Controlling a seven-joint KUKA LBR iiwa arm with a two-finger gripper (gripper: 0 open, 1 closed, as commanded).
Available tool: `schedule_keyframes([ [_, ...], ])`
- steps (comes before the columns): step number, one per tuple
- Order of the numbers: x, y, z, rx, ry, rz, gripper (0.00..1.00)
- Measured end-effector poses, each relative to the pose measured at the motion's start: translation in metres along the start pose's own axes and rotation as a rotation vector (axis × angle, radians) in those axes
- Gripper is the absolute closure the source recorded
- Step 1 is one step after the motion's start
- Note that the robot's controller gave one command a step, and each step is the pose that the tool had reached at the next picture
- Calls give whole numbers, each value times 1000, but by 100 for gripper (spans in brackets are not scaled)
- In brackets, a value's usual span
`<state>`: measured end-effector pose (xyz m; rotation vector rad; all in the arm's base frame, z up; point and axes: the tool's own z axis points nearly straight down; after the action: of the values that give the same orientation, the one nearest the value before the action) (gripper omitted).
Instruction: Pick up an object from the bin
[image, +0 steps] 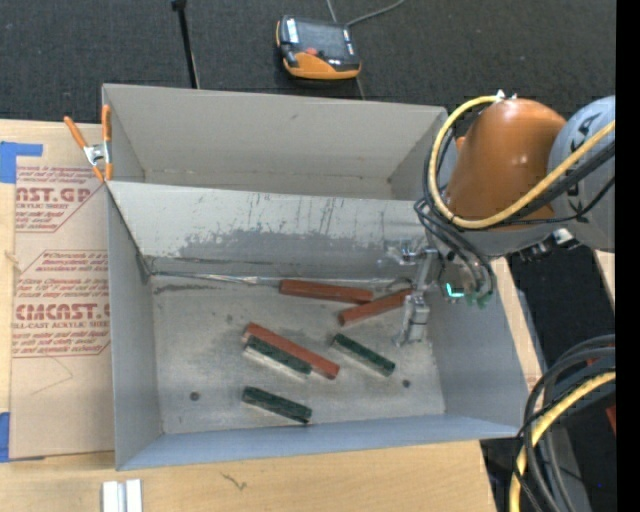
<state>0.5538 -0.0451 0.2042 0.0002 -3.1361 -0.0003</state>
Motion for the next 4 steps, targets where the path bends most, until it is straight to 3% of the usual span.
schedule_keyframes([
  [1, -2, 0, -4, 1, -8, -1, 0],
  [2, 9, 14, 69, -1, -11, 86, 0],
  [3, -20, -13, 69, -2, 1, 182, 0],
  [4, 46, 23, 60, 0, -6, 241, 0],
])
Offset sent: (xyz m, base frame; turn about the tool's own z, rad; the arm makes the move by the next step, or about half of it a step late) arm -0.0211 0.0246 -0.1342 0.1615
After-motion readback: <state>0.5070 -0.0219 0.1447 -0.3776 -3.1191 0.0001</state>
